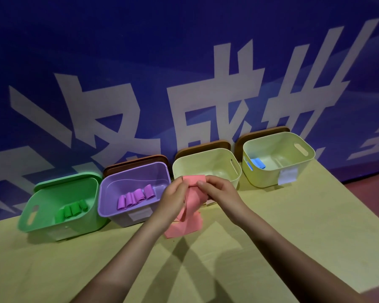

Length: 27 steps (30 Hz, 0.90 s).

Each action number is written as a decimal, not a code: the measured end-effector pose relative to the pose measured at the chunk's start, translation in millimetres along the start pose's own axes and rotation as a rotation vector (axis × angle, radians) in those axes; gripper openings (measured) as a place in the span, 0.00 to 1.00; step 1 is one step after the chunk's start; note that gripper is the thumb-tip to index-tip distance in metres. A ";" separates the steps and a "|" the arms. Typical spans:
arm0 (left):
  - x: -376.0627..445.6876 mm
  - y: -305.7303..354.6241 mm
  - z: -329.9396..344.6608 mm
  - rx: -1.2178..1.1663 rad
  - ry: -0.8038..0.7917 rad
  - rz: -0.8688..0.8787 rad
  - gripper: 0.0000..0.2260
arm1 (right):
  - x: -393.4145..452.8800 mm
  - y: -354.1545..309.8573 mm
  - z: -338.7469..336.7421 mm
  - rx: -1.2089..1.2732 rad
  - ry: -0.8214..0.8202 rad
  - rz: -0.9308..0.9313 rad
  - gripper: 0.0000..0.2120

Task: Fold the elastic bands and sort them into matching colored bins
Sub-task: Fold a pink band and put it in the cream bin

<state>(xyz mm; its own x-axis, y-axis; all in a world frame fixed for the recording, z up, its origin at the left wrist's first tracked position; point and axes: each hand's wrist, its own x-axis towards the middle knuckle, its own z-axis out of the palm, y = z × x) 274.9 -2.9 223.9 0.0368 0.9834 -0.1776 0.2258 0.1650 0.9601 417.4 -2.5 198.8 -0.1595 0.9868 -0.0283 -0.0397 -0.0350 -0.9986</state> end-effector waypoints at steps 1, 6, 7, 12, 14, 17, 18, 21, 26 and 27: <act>-1.0 1.9 -1.0 0.021 -0.015 0.010 0.11 | -0.8 -0.8 -0.1 0.001 0.001 0.000 0.06; -4.7 3.6 -2.6 0.068 -0.011 0.046 0.11 | -1.7 -4.7 0.6 0.049 0.023 -0.004 0.06; -4.7 2.0 -2.5 0.074 -0.006 0.053 0.11 | -1.0 -4.6 0.5 0.045 0.034 -0.010 0.05; -7.7 -3.4 2.3 0.085 0.031 0.189 0.11 | -3.1 -4.5 -0.9 0.022 0.019 -0.061 0.04; -8.9 -3.3 5.7 0.047 0.059 0.207 0.11 | -5.5 -5.1 0.3 0.015 -0.001 -0.080 0.04; -11.7 -4.0 9.8 -0.066 0.053 0.177 0.11 | -7.9 -4.3 -0.1 -0.105 0.014 -0.184 0.07; -12.5 -4.8 11.0 -0.115 0.050 0.162 0.11 | -8.5 -4.2 -0.3 -0.144 0.014 -0.213 0.07; -13.2 -7.6 14.8 -0.236 0.079 0.109 0.09 | -8.4 -4.8 0.4 -0.119 0.035 -0.202 0.06; -14.4 -9.2 21.5 -0.495 0.020 -0.073 0.22 | -5.8 -11.4 4.0 -0.068 0.051 -0.111 0.03; -16.0 -8.9 22.0 -0.497 0.000 -0.099 0.26 | -5.4 -12.1 4.6 -0.059 0.055 -0.093 0.03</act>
<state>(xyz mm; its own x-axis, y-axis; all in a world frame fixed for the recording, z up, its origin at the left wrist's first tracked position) 293.7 -21.8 213.5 0.0384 0.9611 -0.2734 -0.2624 0.2737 0.9253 414.2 -8.1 211.3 -0.1035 0.9926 0.0635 0.0063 0.0645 -0.9979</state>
